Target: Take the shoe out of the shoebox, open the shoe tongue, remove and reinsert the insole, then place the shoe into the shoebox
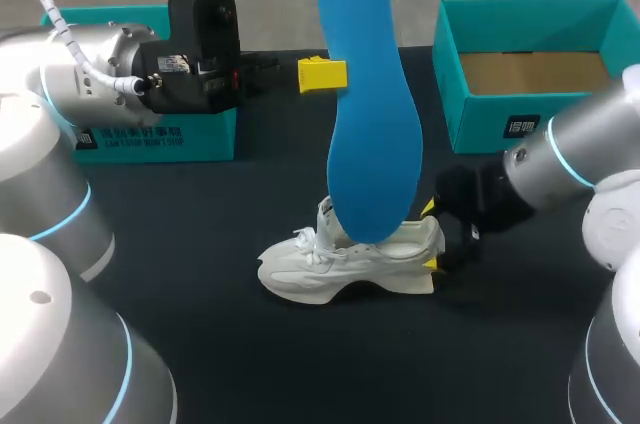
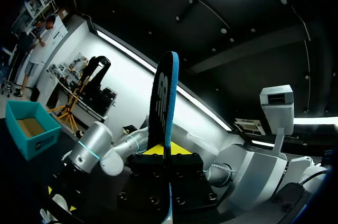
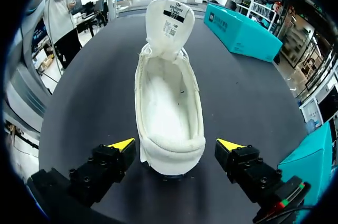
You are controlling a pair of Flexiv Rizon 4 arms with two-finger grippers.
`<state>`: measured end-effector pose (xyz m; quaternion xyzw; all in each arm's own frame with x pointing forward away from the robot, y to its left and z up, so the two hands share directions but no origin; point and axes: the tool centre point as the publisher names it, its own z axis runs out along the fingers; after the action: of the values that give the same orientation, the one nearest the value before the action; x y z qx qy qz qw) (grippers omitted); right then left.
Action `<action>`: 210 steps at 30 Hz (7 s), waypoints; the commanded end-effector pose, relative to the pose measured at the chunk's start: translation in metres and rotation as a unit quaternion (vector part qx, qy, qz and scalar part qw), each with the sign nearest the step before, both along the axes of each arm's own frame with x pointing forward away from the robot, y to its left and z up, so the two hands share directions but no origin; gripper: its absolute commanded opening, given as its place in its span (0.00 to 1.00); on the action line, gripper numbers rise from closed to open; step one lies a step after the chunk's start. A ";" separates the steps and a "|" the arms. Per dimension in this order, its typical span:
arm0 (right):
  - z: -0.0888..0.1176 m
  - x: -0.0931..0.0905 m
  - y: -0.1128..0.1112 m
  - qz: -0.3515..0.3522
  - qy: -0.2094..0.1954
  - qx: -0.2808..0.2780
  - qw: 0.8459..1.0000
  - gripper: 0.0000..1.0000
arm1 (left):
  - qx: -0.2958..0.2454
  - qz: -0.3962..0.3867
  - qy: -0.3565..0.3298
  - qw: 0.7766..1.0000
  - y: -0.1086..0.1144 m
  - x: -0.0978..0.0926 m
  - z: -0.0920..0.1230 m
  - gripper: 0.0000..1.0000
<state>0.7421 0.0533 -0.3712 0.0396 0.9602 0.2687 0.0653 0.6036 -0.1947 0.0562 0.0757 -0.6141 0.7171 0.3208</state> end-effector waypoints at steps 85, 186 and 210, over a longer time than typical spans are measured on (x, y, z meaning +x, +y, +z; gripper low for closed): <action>0.043 0.036 0.067 -0.027 -0.022 -0.342 0.939 1.00 | -0.001 0.000 0.000 1.000 -0.002 0.000 -0.001 0.00; 0.033 -0.013 0.085 -0.495 0.305 -0.156 0.798 0.00 | -0.001 0.000 0.000 1.000 -0.002 0.000 -0.001 0.00; 0.003 -0.002 0.086 -0.548 0.328 -0.125 0.760 0.00 | -0.001 0.000 0.000 1.000 -0.002 0.000 -0.001 0.00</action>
<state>0.7419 0.1427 -0.3647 0.6354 0.7637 0.0306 -0.1099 0.6031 -0.1944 0.0562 0.0761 -0.6144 0.7169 0.3206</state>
